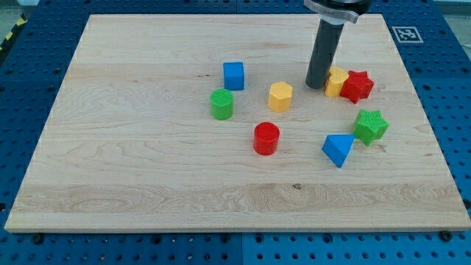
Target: Push the yellow hexagon to the bottom right of the green circle
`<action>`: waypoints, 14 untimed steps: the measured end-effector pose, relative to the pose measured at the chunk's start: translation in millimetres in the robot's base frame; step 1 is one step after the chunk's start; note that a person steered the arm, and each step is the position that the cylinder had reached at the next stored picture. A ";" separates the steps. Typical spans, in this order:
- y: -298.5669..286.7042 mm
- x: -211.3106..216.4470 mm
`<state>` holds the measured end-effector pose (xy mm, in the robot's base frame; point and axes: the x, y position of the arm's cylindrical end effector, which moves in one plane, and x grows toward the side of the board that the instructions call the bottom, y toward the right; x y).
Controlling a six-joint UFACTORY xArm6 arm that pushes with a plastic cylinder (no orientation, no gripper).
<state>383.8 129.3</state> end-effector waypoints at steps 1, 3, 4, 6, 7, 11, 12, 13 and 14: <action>-8.3 12.6; -28.7 22.7; -28.7 9.0; -30.0 30.2; -35.0 30.5; -62.6 21.8; -64.0 24.7; -66.0 41.0; -75.7 58.4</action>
<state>442.2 53.6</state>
